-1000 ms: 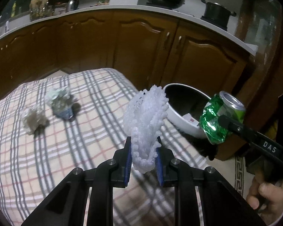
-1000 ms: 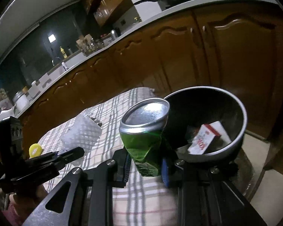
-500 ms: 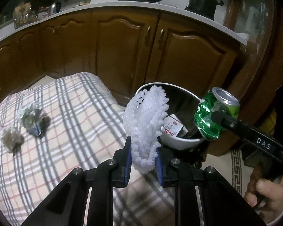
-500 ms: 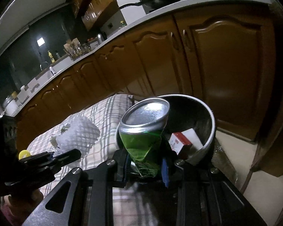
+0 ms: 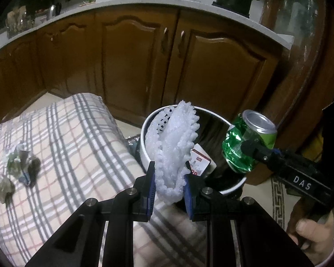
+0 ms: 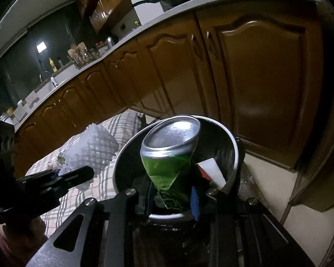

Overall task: Collect trash
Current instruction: 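Carry the mesh sleeve and green can over the white bowl and open both tools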

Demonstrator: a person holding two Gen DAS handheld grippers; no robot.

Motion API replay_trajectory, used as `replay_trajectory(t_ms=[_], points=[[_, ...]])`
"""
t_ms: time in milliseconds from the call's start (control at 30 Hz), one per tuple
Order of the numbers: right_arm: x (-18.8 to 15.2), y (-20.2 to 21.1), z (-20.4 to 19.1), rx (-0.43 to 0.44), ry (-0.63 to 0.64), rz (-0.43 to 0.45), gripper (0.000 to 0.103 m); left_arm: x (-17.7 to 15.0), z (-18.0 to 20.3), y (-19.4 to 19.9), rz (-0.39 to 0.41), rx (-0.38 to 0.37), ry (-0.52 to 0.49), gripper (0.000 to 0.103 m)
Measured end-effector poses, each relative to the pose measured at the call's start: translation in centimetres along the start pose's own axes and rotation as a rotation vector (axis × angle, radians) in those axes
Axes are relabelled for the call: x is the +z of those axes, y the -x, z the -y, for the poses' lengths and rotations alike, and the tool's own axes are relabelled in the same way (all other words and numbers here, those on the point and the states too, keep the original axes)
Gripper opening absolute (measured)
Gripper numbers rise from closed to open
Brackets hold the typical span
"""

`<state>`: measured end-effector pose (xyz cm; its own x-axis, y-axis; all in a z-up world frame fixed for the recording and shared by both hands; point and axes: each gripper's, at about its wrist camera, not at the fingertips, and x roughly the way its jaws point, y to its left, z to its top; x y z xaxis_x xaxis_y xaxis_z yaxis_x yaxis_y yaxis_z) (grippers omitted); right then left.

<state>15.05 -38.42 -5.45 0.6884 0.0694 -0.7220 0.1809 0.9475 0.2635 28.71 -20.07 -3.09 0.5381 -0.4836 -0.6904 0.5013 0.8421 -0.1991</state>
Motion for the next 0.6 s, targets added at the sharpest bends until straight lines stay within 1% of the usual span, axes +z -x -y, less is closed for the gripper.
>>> replay_trajectory(t_ms=[367,467,567,600], points=[[1.3,-1.9,1.1,-0.007,0.011,-0.044,0.027,2.2,0.9,-3.5,-0.042,0.026,-0.021,0.022],[1.8,-2.5,1.3,-0.011,0.022,-0.061,0.027,2.6,0.9,-4.4,-0.059,0.019,-0.019,0.022],[2.1,-3.1,1.6,-0.019,0.027,-0.077,0.027,3.1,1.2,-5.0,-0.067,0.019,-0.035,0.026],[2.2,-3.3,1.7,-0.015,0.026,-0.084,0.027,3.2,1.3,-5.1,-0.064,0.020,-0.043,0.029]])
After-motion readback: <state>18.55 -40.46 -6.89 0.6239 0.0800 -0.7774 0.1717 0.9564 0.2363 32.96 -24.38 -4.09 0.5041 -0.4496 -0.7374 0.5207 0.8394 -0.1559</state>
